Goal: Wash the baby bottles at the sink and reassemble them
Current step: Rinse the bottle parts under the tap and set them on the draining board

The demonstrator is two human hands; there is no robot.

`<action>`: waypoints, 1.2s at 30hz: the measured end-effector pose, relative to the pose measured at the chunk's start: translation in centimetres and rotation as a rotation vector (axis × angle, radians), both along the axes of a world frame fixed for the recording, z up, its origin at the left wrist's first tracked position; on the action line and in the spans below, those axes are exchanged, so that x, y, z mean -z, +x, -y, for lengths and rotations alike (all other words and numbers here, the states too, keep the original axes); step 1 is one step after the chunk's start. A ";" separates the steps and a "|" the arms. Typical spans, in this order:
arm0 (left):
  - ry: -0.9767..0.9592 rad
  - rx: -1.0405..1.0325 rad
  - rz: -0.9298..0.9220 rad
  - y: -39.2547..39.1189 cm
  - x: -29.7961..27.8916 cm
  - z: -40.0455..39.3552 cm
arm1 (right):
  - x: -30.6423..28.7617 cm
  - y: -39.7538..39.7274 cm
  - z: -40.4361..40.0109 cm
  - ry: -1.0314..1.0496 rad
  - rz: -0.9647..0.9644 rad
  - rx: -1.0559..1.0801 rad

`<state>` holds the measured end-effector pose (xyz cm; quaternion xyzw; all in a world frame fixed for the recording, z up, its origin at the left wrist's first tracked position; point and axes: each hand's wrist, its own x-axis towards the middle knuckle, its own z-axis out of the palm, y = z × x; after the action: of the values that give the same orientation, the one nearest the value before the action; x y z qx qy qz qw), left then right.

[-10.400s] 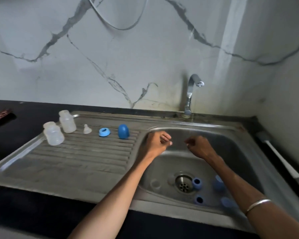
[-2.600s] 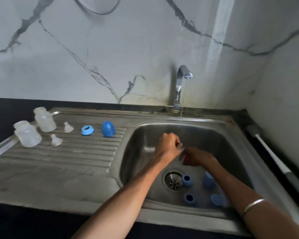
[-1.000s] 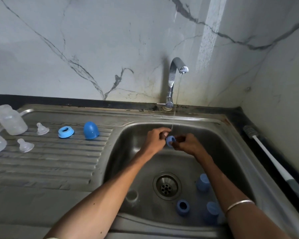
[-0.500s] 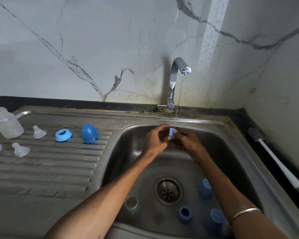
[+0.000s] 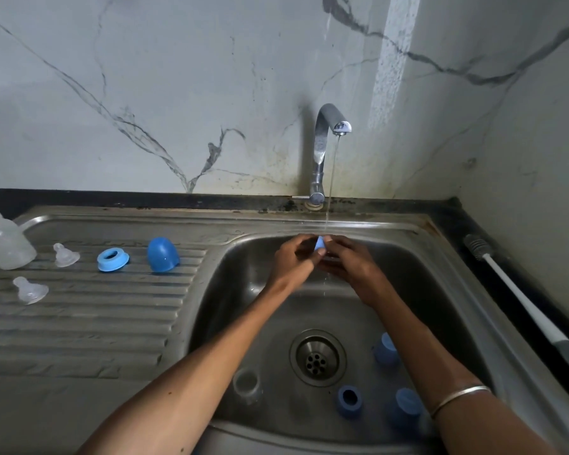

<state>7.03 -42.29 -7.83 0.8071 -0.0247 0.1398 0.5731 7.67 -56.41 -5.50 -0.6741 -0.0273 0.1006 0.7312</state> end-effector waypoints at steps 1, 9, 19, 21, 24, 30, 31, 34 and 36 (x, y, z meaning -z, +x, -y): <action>-0.043 -0.003 -0.053 0.0 -0.1 0.0 | -0.3 -0.1 0.0 0.038 -0.008 -0.006; -0.331 0.063 -0.301 -1.0 -1.2 0.6 | 0.5 0.2 1.0 -0.126 0.080 -0.089; -0.305 0.094 -0.177 -0.9 -1.3 0.2 | 0.4 0.2 0.7 -0.495 0.332 0.079; -0.292 0.082 -0.155 -0.9 -1.3 0.1 | 0.4 0.3 0.4 -0.517 0.368 0.108; -0.309 0.079 -0.155 -0.7 -1.1 0.0 | 0.5 0.5 0.4 -0.505 0.392 0.129; -0.077 0.066 -0.150 -0.3 -0.4 -0.1 | 0.7 0.6 0.6 -0.534 0.403 0.081; -0.047 0.070 -0.152 -0.2 -0.3 -0.1 | 0.7 0.6 0.6 -0.530 0.399 0.084; -0.009 0.086 -0.152 -0.3 -0.2 0.0 | 0.7 0.7 0.5 -0.515 0.385 0.102; -0.032 0.091 -0.159 -0.3 -0.2 0.0 | 0.7 0.7 0.5 -0.527 0.380 0.105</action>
<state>6.74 -42.32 -7.61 0.8045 -0.0137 0.0495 0.5918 8.41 -56.90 -6.22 -0.8474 -0.1016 -0.0614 0.5176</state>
